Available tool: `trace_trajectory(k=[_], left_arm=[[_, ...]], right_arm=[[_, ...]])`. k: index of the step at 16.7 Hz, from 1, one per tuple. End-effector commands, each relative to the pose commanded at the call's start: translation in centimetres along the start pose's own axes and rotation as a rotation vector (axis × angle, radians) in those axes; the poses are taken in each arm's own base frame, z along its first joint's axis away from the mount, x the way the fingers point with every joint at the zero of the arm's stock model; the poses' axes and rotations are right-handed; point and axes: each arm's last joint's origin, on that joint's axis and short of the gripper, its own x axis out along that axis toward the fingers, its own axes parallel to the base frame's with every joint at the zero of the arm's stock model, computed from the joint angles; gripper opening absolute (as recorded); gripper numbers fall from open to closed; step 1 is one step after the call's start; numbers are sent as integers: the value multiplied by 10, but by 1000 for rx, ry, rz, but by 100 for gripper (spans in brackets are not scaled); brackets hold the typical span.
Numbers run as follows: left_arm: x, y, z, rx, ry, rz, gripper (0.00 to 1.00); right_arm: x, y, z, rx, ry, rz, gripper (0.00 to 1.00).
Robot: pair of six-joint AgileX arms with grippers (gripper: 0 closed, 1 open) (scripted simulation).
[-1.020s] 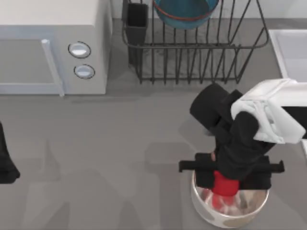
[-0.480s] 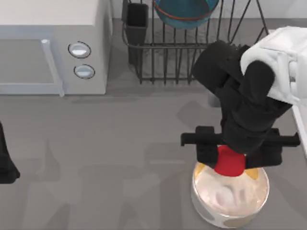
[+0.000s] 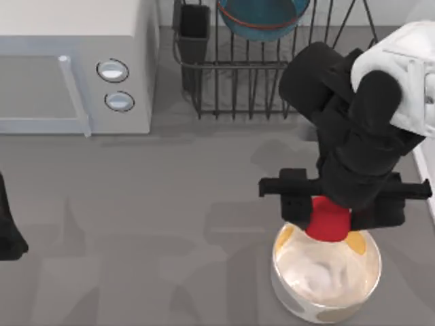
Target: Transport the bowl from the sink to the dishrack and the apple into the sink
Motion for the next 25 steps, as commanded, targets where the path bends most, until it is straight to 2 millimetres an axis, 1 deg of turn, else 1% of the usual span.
trace_trajectory(k=[3, 5, 7, 9, 11, 13, 15, 17, 20, 23, 25], left_arm=[[0, 0, 0, 0, 0, 0, 100], [0, 0, 0, 0, 0, 0, 100], [0, 0, 0, 0, 0, 0, 100], [0, 0, 0, 0, 0, 0, 100], [0, 0, 0, 0, 0, 0, 100], [0, 0, 0, 0, 0, 0, 100], [0, 0, 0, 0, 0, 0, 100], [0, 0, 0, 0, 0, 0, 100], [0, 0, 0, 0, 0, 0, 100], [0, 0, 0, 0, 0, 0, 100], [0, 0, 0, 0, 0, 0, 100]], right_arm=[[9, -14, 15, 22, -39, 36, 0], [20, -31, 30, 42, -90, 78, 0], [33, -53, 46, 64, -159, 127, 0], [47, -81, 61, 87, -243, 175, 0], [61, -114, 73, 110, -340, 217, 0], [73, -150, 81, 131, -454, 252, 0], [80, -187, 83, 146, -589, 274, 0], [80, -223, 81, 149, -746, 277, 0], [68, -271, 72, 123, -1006, 235, 0], [45, -308, 59, 61, -1254, 143, 0], [28, -325, 49, 12, -1384, 71, 0]])
